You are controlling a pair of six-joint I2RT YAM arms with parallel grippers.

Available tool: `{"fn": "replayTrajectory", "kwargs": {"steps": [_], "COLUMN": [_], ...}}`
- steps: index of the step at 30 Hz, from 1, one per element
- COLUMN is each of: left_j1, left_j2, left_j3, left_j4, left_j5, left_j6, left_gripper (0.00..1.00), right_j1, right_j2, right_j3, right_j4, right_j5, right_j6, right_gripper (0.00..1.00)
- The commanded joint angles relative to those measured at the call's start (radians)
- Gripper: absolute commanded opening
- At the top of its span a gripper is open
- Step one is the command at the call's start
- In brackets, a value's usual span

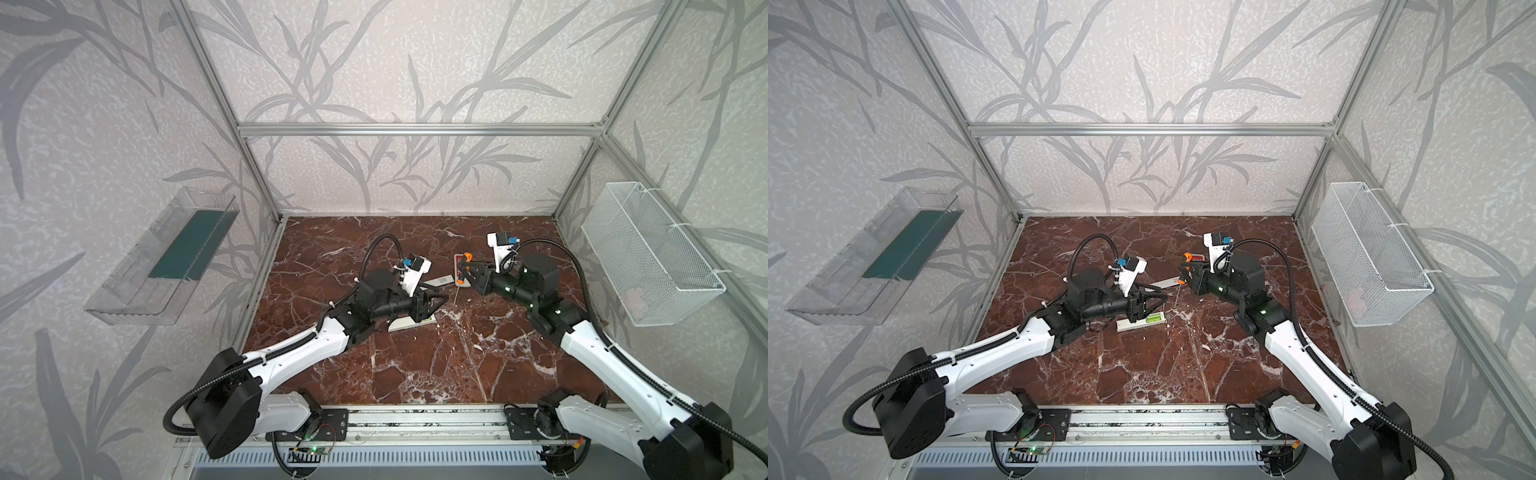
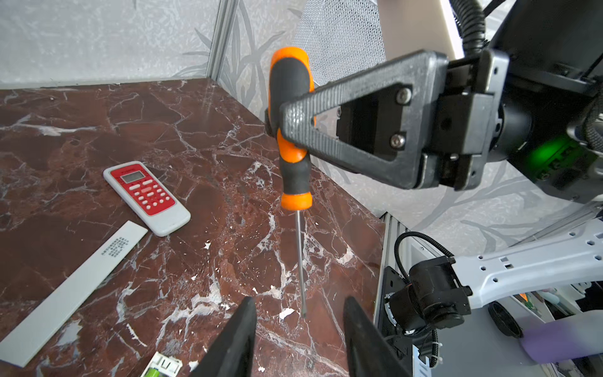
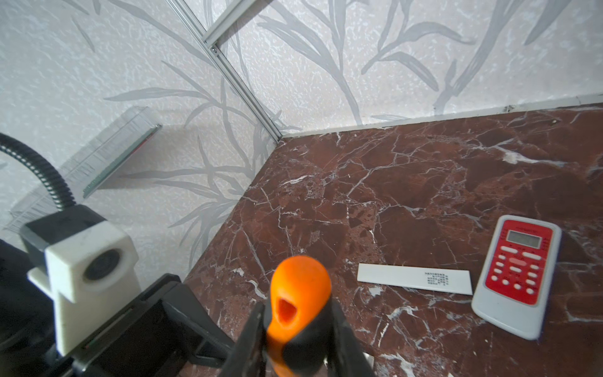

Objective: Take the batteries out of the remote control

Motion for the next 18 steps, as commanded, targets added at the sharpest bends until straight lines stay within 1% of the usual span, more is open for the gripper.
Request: {"fn": "replayTrajectory", "kwargs": {"steps": [1, 4, 8, 12, 14, 16, 17, 18], "left_j1": [-0.019, -0.036, -0.044, -0.046, -0.046, -0.046, -0.046, -0.047], "left_j2": [0.014, 0.035, 0.069, 0.089, 0.095, 0.100, 0.100, 0.099], "left_j3": [-0.016, 0.005, 0.043, 0.056, 0.060, 0.071, 0.076, 0.082], "left_j4": [0.084, 0.079, 0.063, 0.054, 0.043, 0.021, 0.007, -0.011], "left_j5": [-0.016, -0.034, -0.018, -0.037, -0.057, -0.062, -0.061, -0.062], "left_j6": [0.057, 0.074, 0.079, 0.068, 0.067, 0.078, 0.087, 0.098], "left_gripper": [0.44, 0.43, 0.41, 0.34, 0.25, 0.07, 0.00, 0.00], "right_j1": [0.020, 0.051, 0.065, 0.075, 0.079, 0.081, 0.081, 0.080], "right_j2": [0.006, 0.014, 0.017, 0.021, 0.028, 0.038, 0.043, 0.048], "right_j3": [0.055, 0.081, 0.060, 0.083, 0.096, 0.105, 0.108, 0.112], "right_j4": [0.029, -0.022, 0.043, -0.009, -0.038, -0.057, -0.060, -0.065], "right_j5": [-0.001, 0.030, -0.005, 0.046, 0.065, 0.072, 0.071, 0.065], "right_j6": [0.050, 0.027, 0.041, 0.052, 0.055, 0.067, 0.069, 0.071], "right_gripper": [0.00, 0.00, 0.00, 0.00, 0.00, 0.00, 0.00, 0.02]}}
